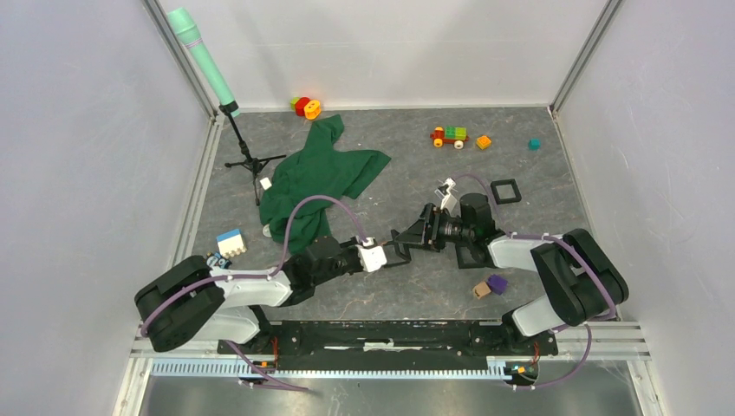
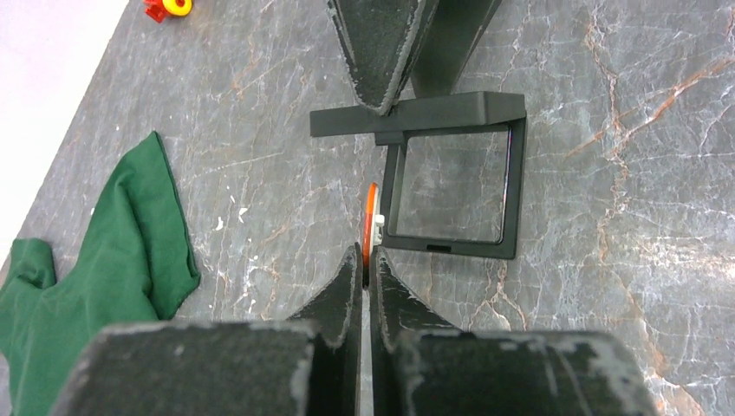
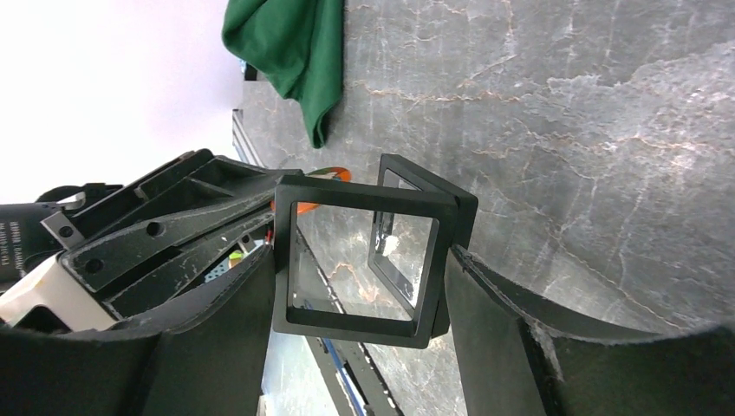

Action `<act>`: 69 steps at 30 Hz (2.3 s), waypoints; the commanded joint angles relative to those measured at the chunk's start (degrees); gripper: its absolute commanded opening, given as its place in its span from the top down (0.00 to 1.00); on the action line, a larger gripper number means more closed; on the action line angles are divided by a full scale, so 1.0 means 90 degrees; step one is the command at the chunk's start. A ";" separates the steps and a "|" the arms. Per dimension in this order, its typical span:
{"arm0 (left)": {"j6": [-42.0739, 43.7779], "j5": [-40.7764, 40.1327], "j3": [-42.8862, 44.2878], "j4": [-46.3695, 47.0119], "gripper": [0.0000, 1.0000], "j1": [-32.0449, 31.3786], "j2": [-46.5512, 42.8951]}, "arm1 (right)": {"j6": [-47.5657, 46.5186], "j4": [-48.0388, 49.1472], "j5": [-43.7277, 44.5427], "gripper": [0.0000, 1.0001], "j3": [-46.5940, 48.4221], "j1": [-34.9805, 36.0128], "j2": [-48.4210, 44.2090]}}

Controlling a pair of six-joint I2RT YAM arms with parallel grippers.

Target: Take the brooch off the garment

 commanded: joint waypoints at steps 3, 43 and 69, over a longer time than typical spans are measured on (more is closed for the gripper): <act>0.0294 0.0307 -0.0016 0.1153 0.98 -0.0021 0.0280 | 0.0312 0.0815 -0.0322 0.37 -0.0058 -0.0019 0.0008; 0.0306 0.0789 0.0485 0.0914 0.52 -0.0156 0.1067 | 0.0300 0.0816 -0.0104 0.38 -0.0053 -0.0019 0.0101; -0.3691 -0.2056 0.1588 -0.3045 0.00 -0.0136 -0.1038 | -0.2506 -0.2666 0.2605 0.38 0.1263 -0.0234 -0.0160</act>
